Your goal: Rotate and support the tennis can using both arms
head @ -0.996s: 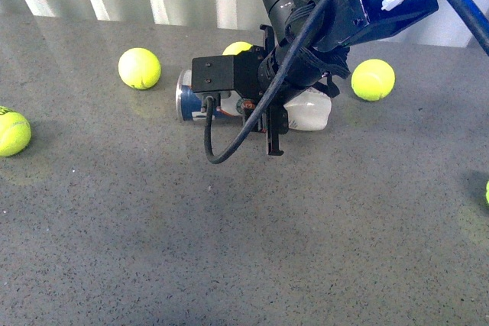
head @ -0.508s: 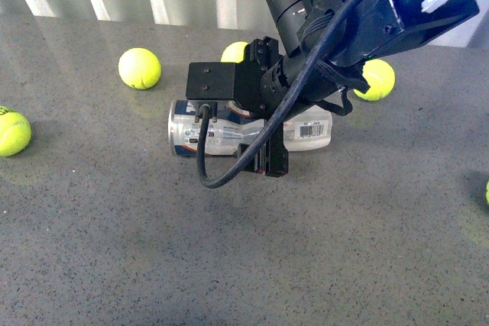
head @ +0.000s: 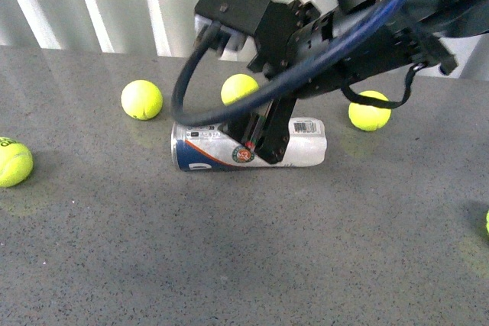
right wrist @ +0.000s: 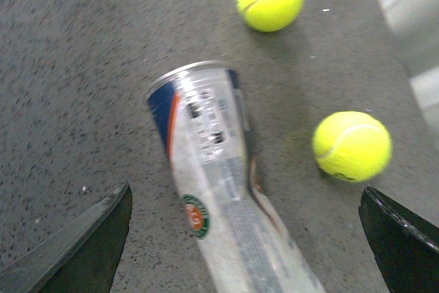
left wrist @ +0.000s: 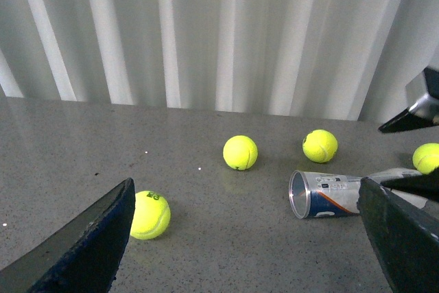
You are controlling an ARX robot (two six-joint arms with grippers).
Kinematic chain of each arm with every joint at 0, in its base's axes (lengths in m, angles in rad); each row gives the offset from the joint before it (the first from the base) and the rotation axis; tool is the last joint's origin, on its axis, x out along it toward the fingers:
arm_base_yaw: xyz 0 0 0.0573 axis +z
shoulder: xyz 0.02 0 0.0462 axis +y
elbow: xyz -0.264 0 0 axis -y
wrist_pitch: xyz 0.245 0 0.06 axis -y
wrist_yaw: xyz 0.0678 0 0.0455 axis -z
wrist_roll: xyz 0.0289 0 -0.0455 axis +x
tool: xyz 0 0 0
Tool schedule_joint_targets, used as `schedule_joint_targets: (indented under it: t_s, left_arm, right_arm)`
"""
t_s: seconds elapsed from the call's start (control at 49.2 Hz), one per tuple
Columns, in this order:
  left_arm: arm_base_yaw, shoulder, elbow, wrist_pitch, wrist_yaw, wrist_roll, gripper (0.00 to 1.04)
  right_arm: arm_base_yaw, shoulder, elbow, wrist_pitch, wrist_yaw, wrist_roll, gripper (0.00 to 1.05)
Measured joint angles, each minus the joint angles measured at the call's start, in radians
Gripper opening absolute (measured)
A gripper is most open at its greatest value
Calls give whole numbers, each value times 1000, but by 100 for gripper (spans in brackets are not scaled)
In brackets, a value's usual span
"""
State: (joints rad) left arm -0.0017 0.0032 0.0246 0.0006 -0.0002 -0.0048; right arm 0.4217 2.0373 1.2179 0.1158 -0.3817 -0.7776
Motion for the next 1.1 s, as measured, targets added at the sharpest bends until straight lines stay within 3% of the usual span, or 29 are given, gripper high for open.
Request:
schedule_joint_targets:
  t_s: [0.122, 0.203, 0.345, 0.406, 0.671, 0.752, 0.833, 0.914, 1.097]
  left_arm:
    - [0, 0, 0, 0, 0, 0, 98]
    - [0, 0, 0, 0, 0, 0, 98]
    - [0, 0, 0, 0, 0, 0, 98]
    - [0, 0, 0, 0, 0, 0, 98]
    - [0, -1, 0, 0, 1, 0, 98]
    - [0, -1, 0, 0, 0, 0, 98]
    - [0, -1, 0, 0, -4, 0, 98]
    - [0, -1, 0, 0, -3, 0, 98]
    - [0, -2, 0, 0, 0, 0, 98]
  right_arm:
    - [-35, -85, -54, 91, 49, 171, 98]
    - [-69, -149, -96, 145, 138, 333, 98]
    - [-143, -283, -226, 217, 407, 653, 98]
    - [-169, -354, -311, 270, 494, 726, 98]
    - [-190, -436, -402, 310, 532, 819, 97]
    - [-191, -422, -495, 573, 591, 799, 85]
    - [-203, -438, -603, 780, 581, 789, 73]
    - [-221, -492, -687, 877, 562, 783, 60]
    - [-277, -623, -834, 908, 536, 782, 32]
